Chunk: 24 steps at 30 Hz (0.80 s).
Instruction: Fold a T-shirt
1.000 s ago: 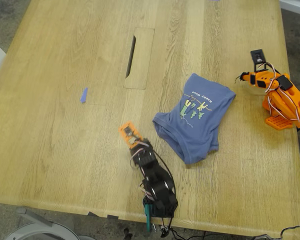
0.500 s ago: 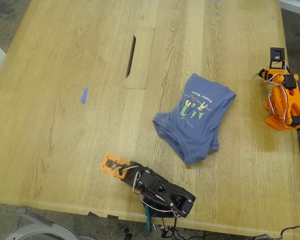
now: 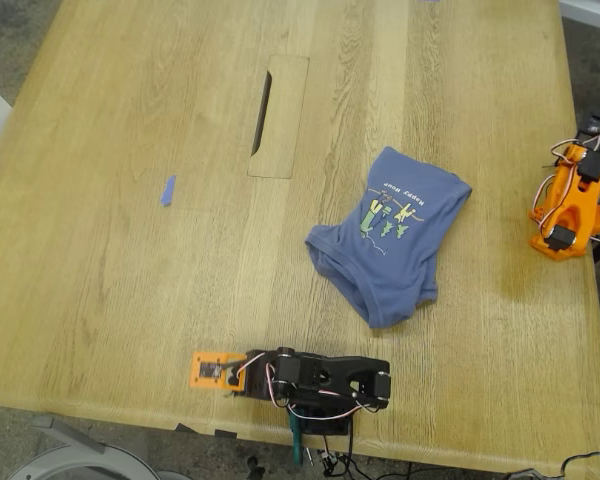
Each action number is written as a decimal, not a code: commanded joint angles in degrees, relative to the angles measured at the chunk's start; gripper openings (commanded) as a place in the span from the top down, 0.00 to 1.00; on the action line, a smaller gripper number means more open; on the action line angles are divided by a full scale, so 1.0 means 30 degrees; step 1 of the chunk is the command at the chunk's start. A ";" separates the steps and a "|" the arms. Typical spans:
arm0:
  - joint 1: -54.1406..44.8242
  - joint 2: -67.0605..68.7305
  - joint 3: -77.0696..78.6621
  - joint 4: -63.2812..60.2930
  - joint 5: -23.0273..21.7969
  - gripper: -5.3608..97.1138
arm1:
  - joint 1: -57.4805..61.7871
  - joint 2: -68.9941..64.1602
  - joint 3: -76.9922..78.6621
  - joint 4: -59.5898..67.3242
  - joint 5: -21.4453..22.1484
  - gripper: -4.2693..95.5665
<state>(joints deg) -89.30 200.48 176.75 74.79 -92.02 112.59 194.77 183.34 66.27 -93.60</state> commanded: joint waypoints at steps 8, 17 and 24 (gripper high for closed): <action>0.0029 0.2080 -0.0352 0.2344 -0.3223 0.95 | 0.0850 0.0117 0.1318 0.1787 0.1318 0.96; 0.0410 0.2080 -0.0352 0.2344 -0.3955 0.95 | -0.0967 0.0117 0.1318 0.1729 0.1377 0.96; 0.0381 0.2080 -0.0352 0.2344 -0.4160 0.95 | -0.0703 0.0117 0.1318 0.1729 0.1406 0.96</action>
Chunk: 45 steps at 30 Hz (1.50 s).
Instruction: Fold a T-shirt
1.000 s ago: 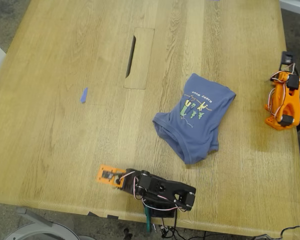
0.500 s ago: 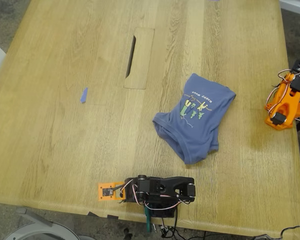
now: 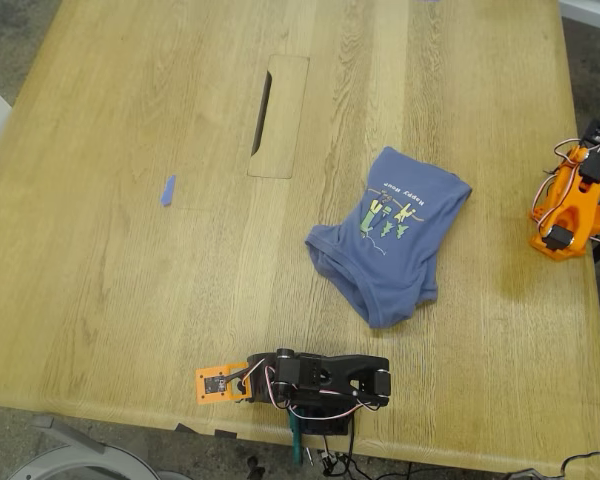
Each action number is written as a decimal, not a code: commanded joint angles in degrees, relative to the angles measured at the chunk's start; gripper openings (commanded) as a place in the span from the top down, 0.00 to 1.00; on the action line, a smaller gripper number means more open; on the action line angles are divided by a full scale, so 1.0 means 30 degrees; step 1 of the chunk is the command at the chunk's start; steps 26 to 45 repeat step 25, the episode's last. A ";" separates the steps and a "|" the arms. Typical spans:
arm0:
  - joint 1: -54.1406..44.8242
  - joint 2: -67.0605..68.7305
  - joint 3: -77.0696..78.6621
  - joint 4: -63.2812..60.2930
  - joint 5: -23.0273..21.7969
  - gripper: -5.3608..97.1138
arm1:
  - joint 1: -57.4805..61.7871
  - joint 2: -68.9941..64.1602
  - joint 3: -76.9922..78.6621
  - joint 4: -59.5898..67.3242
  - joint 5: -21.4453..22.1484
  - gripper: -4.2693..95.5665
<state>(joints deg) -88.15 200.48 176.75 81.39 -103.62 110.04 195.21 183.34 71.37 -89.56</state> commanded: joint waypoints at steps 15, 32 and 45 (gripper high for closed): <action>-0.0029 0.2080 -0.0352 0.0146 -0.0117 0.95 | 0.1699 -0.0029 0.1318 0.0059 -0.0352 0.96; 0.0000 0.2080 -0.0352 0.0146 -0.0146 0.95 | 0.1377 -0.0029 0.1318 0.0205 -0.1875 0.96; 0.0000 0.2080 -0.0352 0.0146 -0.0146 0.95 | 0.1377 -0.0029 0.1318 0.0205 -0.1875 0.96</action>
